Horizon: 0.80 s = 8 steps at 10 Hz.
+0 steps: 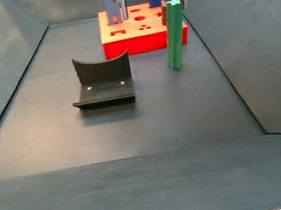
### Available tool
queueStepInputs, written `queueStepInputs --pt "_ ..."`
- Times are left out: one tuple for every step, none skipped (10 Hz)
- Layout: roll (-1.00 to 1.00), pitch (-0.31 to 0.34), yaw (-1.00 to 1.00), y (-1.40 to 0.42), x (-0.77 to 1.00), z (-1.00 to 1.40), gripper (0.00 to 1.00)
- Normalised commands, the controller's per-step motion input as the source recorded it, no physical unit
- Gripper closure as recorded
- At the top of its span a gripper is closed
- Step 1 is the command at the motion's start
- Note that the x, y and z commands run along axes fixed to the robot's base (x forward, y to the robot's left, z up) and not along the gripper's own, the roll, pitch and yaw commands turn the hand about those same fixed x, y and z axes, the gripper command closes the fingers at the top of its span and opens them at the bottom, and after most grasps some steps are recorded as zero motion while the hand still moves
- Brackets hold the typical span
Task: Pick up the star object. Move up. Move to above the board. Insert the star object.
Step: Pick up the star object.
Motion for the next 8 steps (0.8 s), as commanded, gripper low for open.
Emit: queueStepInputs --pt "-0.02 -0.020 0.00 0.01 0.00 -0.02 0.00" --pt "-0.03 -0.011 0.00 0.00 0.00 0.00 0.00" --pt "0.00 -0.029 0.02 -0.25 -0.06 0.00 0.00" --pt "0.04 -0.080 0.48 -0.64 -0.29 0.13 0.00" --pt "0.00 -0.161 0.65 -0.56 -0.30 0.27 0.00" --pt "0.01 -0.183 0.70 -0.50 -0.42 0.29 0.00" --pt "0.01 -0.149 0.83 -0.38 -0.34 0.21 0.00" --pt "0.02 -0.137 0.84 -0.40 -0.32 0.04 0.00"
